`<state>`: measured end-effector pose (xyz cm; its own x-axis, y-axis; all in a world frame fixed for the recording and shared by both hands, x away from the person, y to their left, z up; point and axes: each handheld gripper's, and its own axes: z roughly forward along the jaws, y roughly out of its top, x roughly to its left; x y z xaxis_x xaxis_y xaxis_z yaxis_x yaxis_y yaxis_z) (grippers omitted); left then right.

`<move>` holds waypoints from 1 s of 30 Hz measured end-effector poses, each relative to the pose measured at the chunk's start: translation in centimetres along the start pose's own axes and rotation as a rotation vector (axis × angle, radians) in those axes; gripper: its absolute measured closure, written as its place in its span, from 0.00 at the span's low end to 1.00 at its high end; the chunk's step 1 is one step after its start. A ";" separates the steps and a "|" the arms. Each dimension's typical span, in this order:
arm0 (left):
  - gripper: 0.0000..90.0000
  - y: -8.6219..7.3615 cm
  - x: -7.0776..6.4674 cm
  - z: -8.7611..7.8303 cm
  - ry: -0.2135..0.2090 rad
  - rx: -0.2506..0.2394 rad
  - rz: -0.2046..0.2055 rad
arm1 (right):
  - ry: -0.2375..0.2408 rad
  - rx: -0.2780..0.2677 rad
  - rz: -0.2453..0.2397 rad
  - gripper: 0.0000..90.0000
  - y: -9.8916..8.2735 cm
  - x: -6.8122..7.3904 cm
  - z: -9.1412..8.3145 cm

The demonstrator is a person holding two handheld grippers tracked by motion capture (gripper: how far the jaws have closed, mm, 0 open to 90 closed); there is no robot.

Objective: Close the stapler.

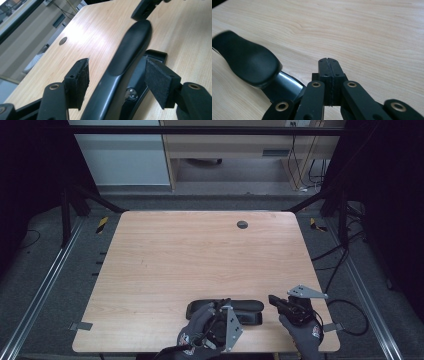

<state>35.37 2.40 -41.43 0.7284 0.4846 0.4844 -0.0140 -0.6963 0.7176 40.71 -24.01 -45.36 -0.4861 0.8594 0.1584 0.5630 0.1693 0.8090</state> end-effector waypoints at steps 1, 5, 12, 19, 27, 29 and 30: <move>0.40 -0.1 0.3 -0.1 -0.001 -0.003 -0.010 | 0.002 -0.003 0.002 1.00 0.2 0.1 -0.1; 0.40 -0.7 1.8 -0.7 -0.002 -0.005 -0.075 | 0.010 -0.013 -0.004 1.00 0.9 0.4 -0.4; 0.40 -2.3 4.6 -1.8 0.023 -0.002 -0.167 | 0.042 -0.023 -0.015 1.00 2.0 1.5 -1.2; 0.40 -4.6 6.8 -2.7 0.055 0.020 -0.258 | 0.092 -0.025 -0.028 1.00 2.6 2.8 -1.6; 0.40 -8.2 8.8 -3.9 0.114 0.051 -0.333 | 0.123 -0.010 -0.049 1.00 2.9 4.2 -1.4; 0.40 -9.2 9.2 -4.2 0.124 0.060 -0.355 | 0.123 -0.002 -0.050 1.00 2.8 4.3 -1.4; 0.40 -9.8 9.4 -4.3 0.132 0.068 -0.366 | 0.127 0.002 -0.052 1.00 2.8 4.4 -1.4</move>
<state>39.37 16.09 -41.78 0.5827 0.7678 0.2661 0.2786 -0.4964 0.8221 39.26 -20.44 -41.65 -0.5954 0.7815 0.1865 0.5356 0.2131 0.8171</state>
